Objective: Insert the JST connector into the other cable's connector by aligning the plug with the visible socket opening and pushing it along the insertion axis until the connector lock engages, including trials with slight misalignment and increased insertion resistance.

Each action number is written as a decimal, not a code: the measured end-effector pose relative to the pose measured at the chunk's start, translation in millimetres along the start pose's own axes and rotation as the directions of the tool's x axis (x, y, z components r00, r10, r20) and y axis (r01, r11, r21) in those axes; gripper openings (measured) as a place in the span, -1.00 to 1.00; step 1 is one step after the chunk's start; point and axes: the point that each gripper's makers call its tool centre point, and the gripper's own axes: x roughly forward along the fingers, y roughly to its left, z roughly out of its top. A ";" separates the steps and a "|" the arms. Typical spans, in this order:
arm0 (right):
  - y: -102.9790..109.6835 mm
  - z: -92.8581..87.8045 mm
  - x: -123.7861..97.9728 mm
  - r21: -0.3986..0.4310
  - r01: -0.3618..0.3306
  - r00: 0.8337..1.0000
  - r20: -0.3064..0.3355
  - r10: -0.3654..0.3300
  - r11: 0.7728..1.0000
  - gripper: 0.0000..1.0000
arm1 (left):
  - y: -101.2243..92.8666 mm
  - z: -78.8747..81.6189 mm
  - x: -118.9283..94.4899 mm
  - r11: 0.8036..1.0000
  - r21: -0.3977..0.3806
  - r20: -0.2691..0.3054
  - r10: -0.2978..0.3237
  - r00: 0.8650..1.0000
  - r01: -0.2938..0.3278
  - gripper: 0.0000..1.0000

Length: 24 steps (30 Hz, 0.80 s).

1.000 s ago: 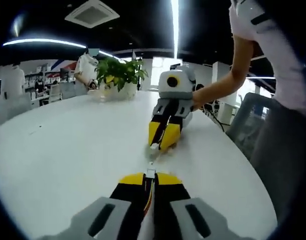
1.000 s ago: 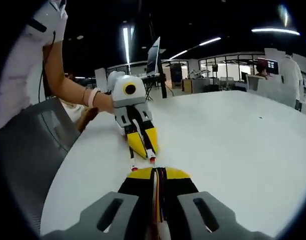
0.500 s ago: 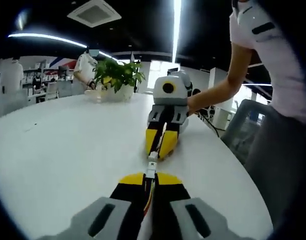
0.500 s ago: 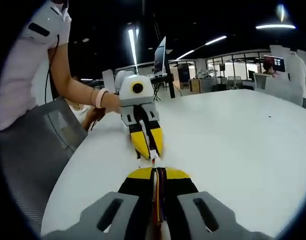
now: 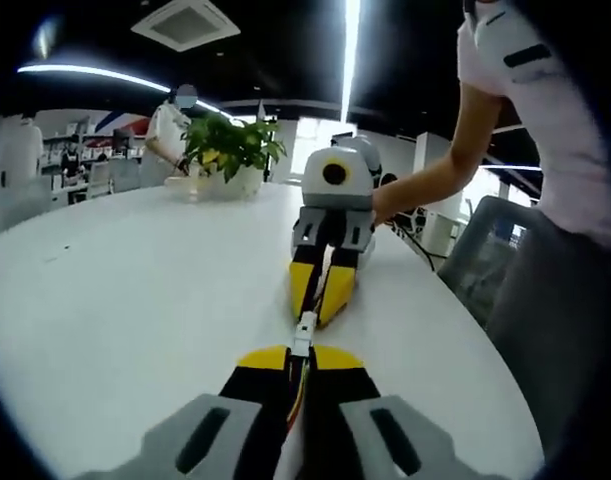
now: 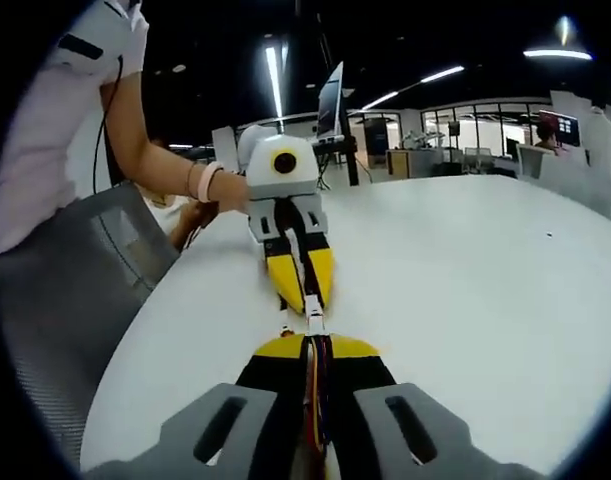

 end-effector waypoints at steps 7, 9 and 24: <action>4.3 1.3 0.5 -0.015 -0.027 1.000 -0.010 0.027 1.000 -0.94 | -2.5 1.1 -2.1 1.000 0.010 -0.004 -0.016 1.000 0.017 -0.98; 4.6 3.1 -1.6 -0.002 -0.034 0.999 0.004 0.034 0.999 -0.94 | -4.1 3.9 -3.0 1.000 0.001 0.008 -0.021 1.000 0.021 -0.98; 11.6 10.1 1.2 0.008 -0.070 0.997 0.020 0.070 0.998 -0.94 | -10.5 7.7 -3.9 0.998 -0.005 0.023 -0.059 0.998 0.059 -0.99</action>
